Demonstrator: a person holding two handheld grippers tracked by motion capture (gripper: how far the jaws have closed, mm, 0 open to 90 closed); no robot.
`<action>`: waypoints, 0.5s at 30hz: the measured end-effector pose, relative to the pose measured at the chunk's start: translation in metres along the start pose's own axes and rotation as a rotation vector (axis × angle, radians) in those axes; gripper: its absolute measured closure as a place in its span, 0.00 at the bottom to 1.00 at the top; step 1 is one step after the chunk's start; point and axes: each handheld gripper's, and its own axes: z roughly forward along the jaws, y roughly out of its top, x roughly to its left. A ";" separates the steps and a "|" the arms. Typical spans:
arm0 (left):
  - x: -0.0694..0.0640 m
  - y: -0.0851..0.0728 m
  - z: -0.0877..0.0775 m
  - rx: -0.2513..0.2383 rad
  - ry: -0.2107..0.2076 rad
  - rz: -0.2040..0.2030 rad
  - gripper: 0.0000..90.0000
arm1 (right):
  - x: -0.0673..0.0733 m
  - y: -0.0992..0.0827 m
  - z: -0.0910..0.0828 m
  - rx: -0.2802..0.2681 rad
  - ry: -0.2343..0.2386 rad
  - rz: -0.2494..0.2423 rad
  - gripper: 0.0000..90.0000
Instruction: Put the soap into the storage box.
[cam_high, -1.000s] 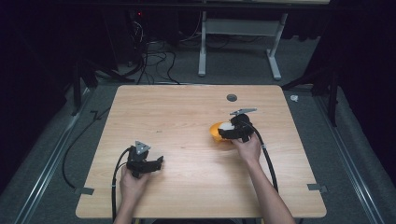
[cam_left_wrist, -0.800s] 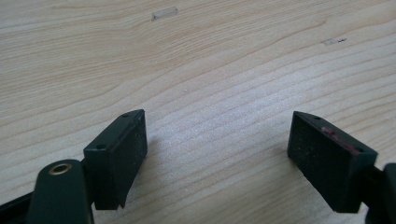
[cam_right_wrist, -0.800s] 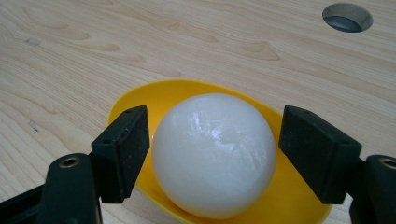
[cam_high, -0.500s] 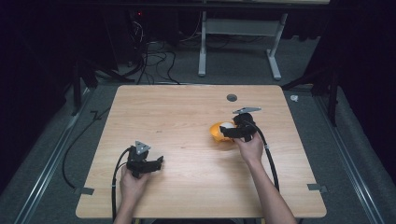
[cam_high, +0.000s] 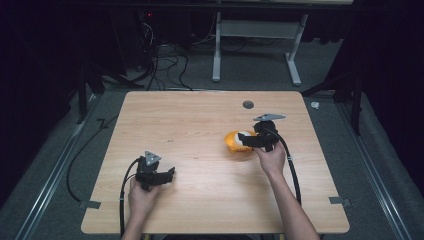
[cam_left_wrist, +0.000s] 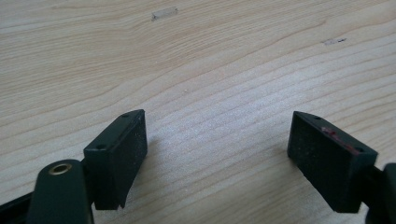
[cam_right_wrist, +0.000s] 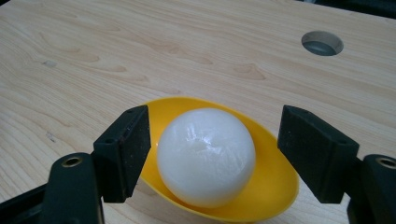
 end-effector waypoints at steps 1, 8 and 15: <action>0.000 0.000 0.000 0.000 0.000 0.000 0.23 | 0.000 0.000 -0.002 -0.002 0.000 0.002 0.29; 0.000 0.000 0.000 0.000 0.001 0.000 0.23 | -0.003 0.000 -0.010 -0.022 -0.003 0.002 0.30; 0.000 0.000 0.000 0.001 0.000 0.001 0.23 | -0.004 0.000 -0.020 -0.035 -0.010 -0.007 0.30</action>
